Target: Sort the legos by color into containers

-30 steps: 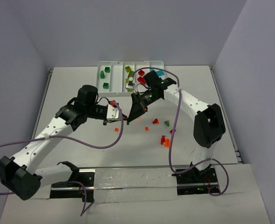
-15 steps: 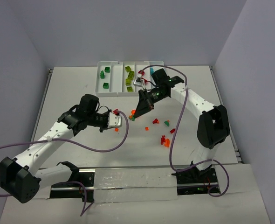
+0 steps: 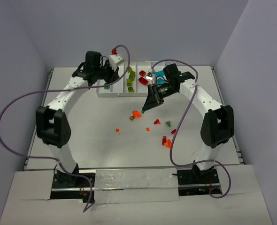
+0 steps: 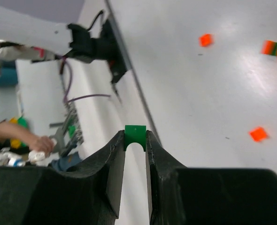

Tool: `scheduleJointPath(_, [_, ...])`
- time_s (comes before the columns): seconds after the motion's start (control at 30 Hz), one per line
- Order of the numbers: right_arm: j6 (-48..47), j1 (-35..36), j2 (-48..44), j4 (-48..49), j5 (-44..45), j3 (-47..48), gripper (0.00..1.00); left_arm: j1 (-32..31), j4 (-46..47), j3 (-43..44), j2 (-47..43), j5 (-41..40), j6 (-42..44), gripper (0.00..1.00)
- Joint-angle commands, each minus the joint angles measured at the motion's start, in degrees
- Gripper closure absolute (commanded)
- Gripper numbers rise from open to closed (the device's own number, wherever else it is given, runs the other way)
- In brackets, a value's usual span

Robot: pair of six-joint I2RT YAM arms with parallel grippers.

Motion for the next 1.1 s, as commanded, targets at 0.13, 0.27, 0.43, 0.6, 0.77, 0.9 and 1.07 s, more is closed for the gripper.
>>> scheduleJointPath(0.13, [4.8, -2.6, -0.7, 5.9, 12.1, 4.8, 1.0, 0.5, 7.7, 16.2, 17.4, -14.6, -14.9, 1.0])
scheduleJointPath(0.27, [4.8, -2.9, -1.3, 6.9, 13.9, 4.5, 1.0, 0.5, 9.9, 19.2, 21.7, -17.9, -16.4, 1.0])
scheduleJointPath(0.43, [5.5, -2.9, -1.3, 8.3, 14.3, 4.2, 1.0, 1.4, 10.4, 23.0, 27.9, -22.2, -17.8, 1.0])
scheduleJointPath(0.6, [8.0, -2.8, -0.4, 10.2, 15.6, 6.2, 1.0, 1.7, 11.4, 22.4, 30.3, -23.7, -18.7, 1.0])
scheduleJointPath(0.77, [12.4, -2.7, 1.7, 13.9, 14.7, 7.7, 1.0, 1.7, 12.2, 21.1, 31.5, -24.2, -18.6, 0.95])
scheduleJointPath(0.9, [14.5, -2.2, 3.8, 16.4, 15.4, 9.1, 1.0, 1.8, 12.0, 21.0, 32.3, -24.2, -18.7, 0.85])
scheduleJointPath(1.07, [17.6, -1.5, 6.0, 18.9, 17.4, 11.9, 1.0, 2.5, 10.7, 21.8, 33.0, -23.3, -19.7, 0.67])
